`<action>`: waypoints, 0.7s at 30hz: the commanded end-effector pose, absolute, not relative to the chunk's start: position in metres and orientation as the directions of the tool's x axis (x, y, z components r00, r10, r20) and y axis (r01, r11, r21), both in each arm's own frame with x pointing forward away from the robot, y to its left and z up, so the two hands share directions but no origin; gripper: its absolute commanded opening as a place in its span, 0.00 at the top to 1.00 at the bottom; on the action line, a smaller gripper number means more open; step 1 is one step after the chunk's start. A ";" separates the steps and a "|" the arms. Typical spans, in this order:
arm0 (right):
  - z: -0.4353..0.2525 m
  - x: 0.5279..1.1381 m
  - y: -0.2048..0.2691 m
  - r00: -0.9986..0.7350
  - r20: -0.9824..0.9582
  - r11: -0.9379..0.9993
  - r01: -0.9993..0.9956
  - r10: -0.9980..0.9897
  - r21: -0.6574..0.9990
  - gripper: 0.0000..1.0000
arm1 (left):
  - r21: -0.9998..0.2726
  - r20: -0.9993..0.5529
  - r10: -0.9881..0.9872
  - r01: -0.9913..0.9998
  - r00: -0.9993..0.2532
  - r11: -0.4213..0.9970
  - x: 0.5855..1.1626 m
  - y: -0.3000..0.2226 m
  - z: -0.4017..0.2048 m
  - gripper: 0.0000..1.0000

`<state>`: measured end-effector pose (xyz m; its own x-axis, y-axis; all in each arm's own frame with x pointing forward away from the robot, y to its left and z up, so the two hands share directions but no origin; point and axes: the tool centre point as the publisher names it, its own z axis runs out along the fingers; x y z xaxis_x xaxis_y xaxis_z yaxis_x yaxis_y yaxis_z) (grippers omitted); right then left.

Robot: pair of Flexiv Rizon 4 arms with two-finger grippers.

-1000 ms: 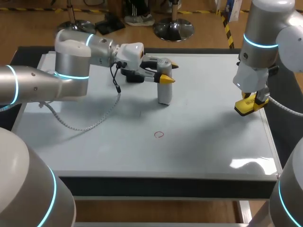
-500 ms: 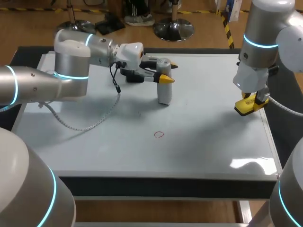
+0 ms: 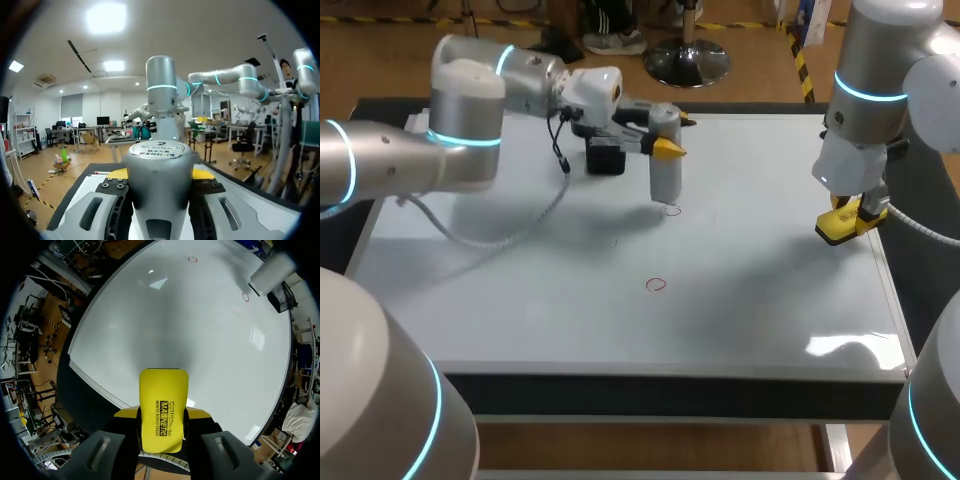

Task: Pick up the inspection probe, press it on each red-marked spot on the whiteboard one by one, put down the probe, pick up the eraser, and wipe off all the red marks.

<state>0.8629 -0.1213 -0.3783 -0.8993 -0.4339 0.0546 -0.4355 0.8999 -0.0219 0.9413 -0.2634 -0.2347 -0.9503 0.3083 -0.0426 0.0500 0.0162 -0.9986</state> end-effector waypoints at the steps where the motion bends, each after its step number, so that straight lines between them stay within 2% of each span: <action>1: -0.378 0.864 -0.121 -0.899 0.058 0.899 -0.436 -0.435 -0.023 1.00 | -0.997 -0.049 0.384 0.069 -0.922 0.038 0.956 -0.260 -0.218 1.00; 21: -0.378 0.864 -0.121 -0.899 0.058 0.899 -0.436 -0.435 -0.023 1.00 | -0.995 -0.059 0.533 0.096 -0.844 0.042 1.013 -0.255 -0.171 1.00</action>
<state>0.8629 -0.1212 -0.3783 -0.8993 -0.4339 0.0546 -0.4355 0.8999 -0.0218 1.0028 -0.2552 -0.1726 -0.9137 0.3995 -0.0750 0.0999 0.0418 -0.9941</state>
